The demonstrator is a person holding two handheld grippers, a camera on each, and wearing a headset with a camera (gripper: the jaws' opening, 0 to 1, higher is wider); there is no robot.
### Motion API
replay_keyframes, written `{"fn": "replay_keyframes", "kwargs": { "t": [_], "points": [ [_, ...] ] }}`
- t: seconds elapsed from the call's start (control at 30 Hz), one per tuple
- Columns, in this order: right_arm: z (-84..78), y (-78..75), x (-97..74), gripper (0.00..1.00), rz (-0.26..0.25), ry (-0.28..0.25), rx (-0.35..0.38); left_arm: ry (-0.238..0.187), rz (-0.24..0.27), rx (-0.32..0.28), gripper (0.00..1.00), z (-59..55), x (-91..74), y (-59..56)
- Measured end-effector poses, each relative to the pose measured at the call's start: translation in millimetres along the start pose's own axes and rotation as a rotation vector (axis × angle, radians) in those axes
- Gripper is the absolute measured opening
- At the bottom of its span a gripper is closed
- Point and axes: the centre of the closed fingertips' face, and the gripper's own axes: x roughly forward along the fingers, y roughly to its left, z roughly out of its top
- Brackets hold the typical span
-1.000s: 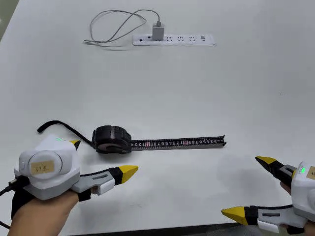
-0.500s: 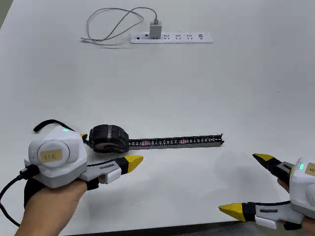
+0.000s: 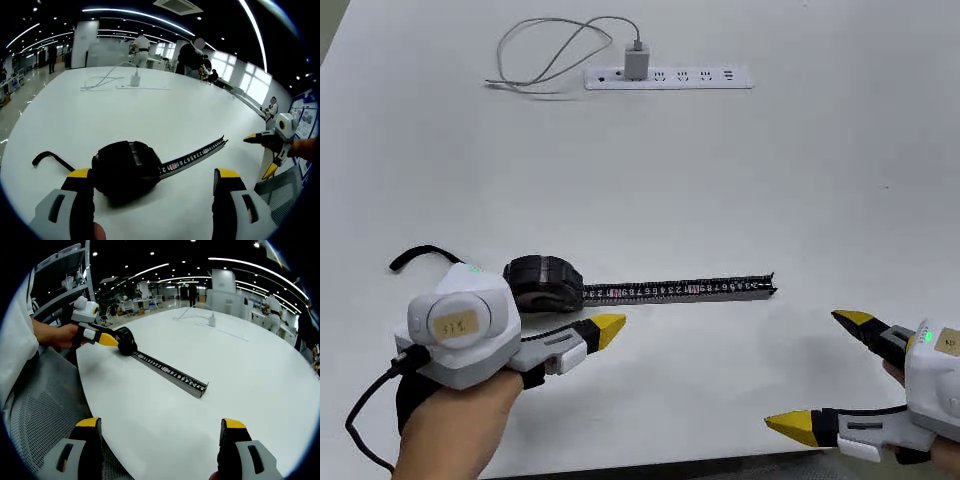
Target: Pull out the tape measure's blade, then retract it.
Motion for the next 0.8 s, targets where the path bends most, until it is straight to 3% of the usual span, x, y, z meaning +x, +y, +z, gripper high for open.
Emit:
{"fn": "replay_keyframes", "kwargs": {
  "t": [0.13,0.47,0.63,0.8],
  "points": [
    [1.4,-4.3,1.2,0.94,0.002,0.014,-0.019,-0.01,0.024,-0.007,0.98,0.3,1.8,2.6],
    [10.9,-17.1,9.1,0.81,0.027,0.039,-0.06,-0.004,0.114,0.003,0.88,0.2,4.9,11.0],
    [16.9,-24.1,15.2,0.66,0.059,0.059,-0.099,-0.006,0.144,-0.016,0.82,1.1,6.0,16.0],
    [21.4,-32.7,21.9,0.58,0.077,0.087,-0.156,-0.01,0.169,-0.046,0.77,1.5,7.3,22.6]
  ]
}}
